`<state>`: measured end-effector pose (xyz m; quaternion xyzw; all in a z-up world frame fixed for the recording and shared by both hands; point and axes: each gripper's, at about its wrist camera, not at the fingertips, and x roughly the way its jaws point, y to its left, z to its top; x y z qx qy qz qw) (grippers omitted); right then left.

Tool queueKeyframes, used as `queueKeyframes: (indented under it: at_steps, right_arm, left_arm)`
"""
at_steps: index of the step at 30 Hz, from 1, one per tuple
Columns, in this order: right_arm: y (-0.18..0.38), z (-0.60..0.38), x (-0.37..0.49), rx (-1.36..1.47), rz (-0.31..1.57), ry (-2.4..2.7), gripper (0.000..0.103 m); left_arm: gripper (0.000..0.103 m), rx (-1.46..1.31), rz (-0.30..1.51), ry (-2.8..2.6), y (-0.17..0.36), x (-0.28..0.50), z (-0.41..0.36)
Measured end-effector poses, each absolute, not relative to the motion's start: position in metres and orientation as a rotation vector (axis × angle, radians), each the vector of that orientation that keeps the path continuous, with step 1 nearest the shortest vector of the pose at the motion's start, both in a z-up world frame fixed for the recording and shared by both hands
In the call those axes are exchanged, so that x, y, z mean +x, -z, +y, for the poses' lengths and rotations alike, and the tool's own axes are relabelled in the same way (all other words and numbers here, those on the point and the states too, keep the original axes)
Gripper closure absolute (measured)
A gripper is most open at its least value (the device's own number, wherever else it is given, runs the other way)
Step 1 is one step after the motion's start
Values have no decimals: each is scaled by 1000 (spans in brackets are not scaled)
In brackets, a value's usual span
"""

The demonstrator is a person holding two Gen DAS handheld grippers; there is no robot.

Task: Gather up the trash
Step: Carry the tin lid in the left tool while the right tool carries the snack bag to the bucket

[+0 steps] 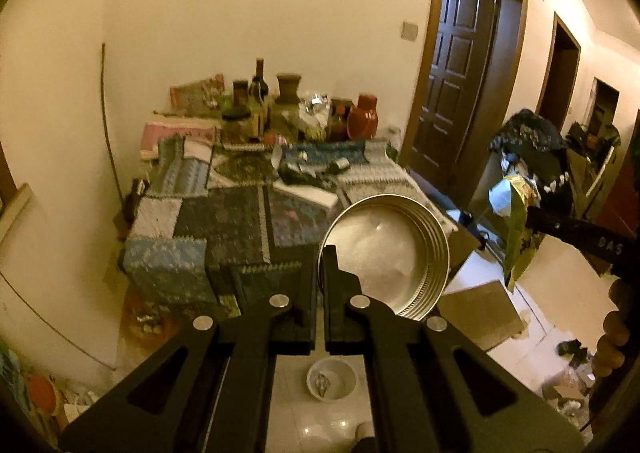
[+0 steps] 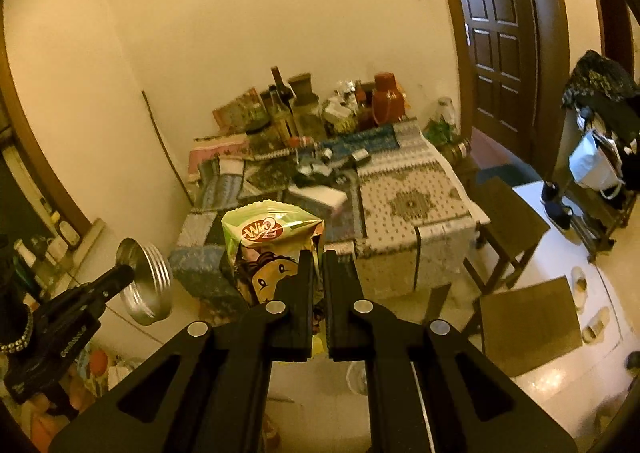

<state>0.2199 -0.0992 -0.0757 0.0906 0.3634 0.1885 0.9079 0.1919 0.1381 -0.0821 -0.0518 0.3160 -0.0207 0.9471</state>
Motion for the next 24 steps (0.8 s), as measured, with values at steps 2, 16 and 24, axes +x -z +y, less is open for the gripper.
queueKeyframes:
  at_steps: [2, 16, 24]
  right_arm:
    - [86, -102, 223, 184, 779, -383, 99]
    - [227, -104, 262, 104, 1027, -388, 99]
    - [363, -95, 289, 46, 1195, -377, 99]
  left_arm:
    - [102, -107, 678, 46, 95, 197, 134]
    - [102, -114, 946, 26, 251, 250, 102]
    - [102, -143, 1081, -21, 381, 276, 102]
